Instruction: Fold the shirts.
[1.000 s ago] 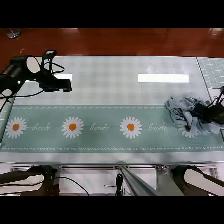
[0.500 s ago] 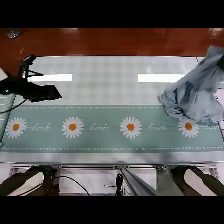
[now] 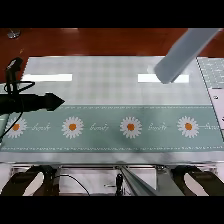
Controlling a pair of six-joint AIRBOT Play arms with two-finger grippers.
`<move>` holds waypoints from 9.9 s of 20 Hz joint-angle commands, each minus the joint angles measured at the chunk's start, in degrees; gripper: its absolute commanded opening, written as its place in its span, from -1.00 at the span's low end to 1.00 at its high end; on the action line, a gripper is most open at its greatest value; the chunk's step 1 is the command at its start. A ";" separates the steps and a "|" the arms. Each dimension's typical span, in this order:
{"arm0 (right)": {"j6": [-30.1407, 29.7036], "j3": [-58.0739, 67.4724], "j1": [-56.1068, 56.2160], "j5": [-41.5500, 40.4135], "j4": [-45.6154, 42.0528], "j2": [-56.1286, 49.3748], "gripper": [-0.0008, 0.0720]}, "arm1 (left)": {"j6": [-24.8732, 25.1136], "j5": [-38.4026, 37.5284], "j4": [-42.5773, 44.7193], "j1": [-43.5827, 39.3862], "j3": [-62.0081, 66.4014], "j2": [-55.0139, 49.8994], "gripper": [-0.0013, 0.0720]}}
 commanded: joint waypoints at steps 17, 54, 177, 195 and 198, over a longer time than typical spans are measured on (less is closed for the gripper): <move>8.52 -34.38 44.04 -10.49 15.19 -34.56 -0.57 | 0.17 5.53 -0.48 -0.17 -0.52 -1.36 0.95; 1.73 -87.67 18.32 4.02 26.84 2.14 0.72 | 12.17 -3.80 -23.37 -8.96 0.96 -37.38 -0.91; -1.90 14.23 -19.78 30.84 18.38 -5.86 -0.90 | 4.00 6.45 -33.22 8.79 72.70 -18.21 -0.91; 0.52 -18.51 -19.78 37.70 10.86 20.35 -0.90 | -2.91 -6.80 -0.22 10.95 49.57 4.98 -0.91; -1.79 -31.36 -19.78 31.34 11.96 18.75 -0.90 | -1.46 -6.16 -3.43 8.24 40.00 -1.60 -0.91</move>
